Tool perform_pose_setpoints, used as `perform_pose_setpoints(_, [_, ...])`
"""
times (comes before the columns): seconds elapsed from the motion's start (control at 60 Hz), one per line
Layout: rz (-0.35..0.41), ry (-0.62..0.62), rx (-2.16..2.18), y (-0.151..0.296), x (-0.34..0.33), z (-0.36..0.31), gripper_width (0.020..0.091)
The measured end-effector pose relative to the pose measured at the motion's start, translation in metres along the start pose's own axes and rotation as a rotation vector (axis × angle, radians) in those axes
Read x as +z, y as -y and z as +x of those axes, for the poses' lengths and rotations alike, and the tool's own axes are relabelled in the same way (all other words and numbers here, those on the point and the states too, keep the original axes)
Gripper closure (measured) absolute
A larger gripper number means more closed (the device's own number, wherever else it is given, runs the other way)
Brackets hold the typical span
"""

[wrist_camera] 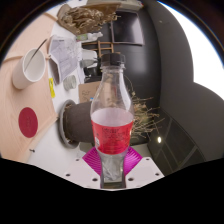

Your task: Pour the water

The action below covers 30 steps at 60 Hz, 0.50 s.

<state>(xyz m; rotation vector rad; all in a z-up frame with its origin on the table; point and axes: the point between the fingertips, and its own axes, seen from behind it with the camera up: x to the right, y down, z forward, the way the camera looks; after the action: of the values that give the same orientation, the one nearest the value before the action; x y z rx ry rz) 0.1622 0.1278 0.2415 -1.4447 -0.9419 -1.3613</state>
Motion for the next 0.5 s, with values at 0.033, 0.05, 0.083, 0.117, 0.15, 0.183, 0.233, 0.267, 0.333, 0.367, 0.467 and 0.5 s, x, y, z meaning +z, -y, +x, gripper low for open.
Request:
perform_pose_setpoints(0.033, [0.019,-0.011,-0.074,0.011,0.003,-0.004,0.0869])
perform_pose_setpoints(0.05, [0.026,-0.016,-0.112,0.016,0.005,-0.006,0.087])
perform_pose_setpoints(0.083, [0.037,-0.029,-0.183,0.023,0.01,-0.01,0.0869])
perform_pose_setpoints(0.117, [0.05,-0.043,-0.252,0.032,0.011,-0.012,0.087])
perform_pose_setpoints(0.15, [0.067,-0.057,-0.313,0.04,0.012,-0.015,0.087])
perform_pose_setpoints(0.183, [0.082,-0.065,-0.368,0.048,0.013,-0.019,0.0872])
perform_pose_setpoints(0.233, [0.108,-0.074,-0.43,0.059,0.016,-0.025,0.0871])
perform_pose_setpoints(0.267, [0.12,-0.08,-0.469,0.066,0.016,-0.027,0.0871])
perform_pose_setpoints(0.333, [0.141,-0.089,-0.537,0.076,0.017,-0.033,0.0871])
perform_pose_setpoints(0.367, [0.151,-0.082,-0.558,0.08,0.019,-0.038,0.0871])
perform_pose_setpoints(0.467, [0.153,-0.083,-0.586,0.086,0.02,-0.039,0.0871])
perform_pose_setpoints(0.5, [0.152,-0.081,-0.578,0.088,0.02,-0.039,0.0871])
